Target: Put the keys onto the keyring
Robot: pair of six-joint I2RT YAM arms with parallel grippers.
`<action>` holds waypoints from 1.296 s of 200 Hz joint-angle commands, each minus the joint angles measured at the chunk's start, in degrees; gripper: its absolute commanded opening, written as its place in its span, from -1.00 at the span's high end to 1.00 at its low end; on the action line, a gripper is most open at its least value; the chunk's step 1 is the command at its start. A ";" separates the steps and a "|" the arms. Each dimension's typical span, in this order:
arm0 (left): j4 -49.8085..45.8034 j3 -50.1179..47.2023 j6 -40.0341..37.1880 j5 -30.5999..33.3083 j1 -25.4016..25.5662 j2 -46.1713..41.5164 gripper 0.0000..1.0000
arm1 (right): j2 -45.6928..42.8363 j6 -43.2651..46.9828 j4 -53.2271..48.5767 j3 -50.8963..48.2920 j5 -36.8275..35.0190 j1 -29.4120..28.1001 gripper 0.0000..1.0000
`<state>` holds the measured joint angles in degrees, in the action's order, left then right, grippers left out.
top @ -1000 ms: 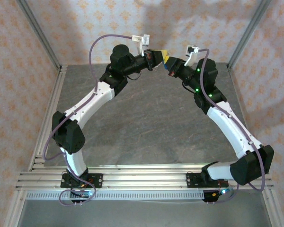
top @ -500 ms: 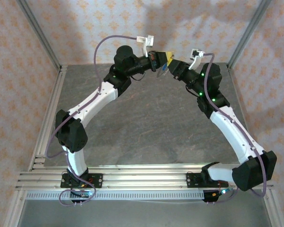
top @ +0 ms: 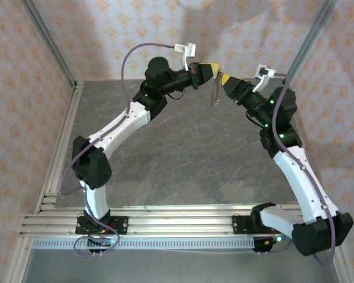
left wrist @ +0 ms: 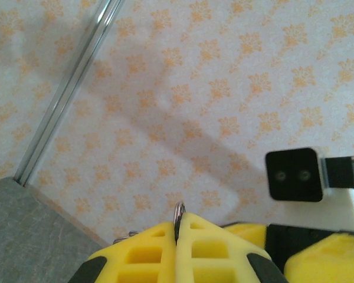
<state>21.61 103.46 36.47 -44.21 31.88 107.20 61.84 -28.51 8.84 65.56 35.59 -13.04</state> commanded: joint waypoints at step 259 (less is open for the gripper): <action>18.87 4.82 13.34 -4.66 -0.50 1.96 1.00 | 10.96 -23.26 35.88 1.60 13.48 6.67 0.75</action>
<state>35.44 105.12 48.23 -48.05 31.83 109.14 73.14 -50.28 39.40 67.18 47.44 -6.59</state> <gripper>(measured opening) 0.043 0.152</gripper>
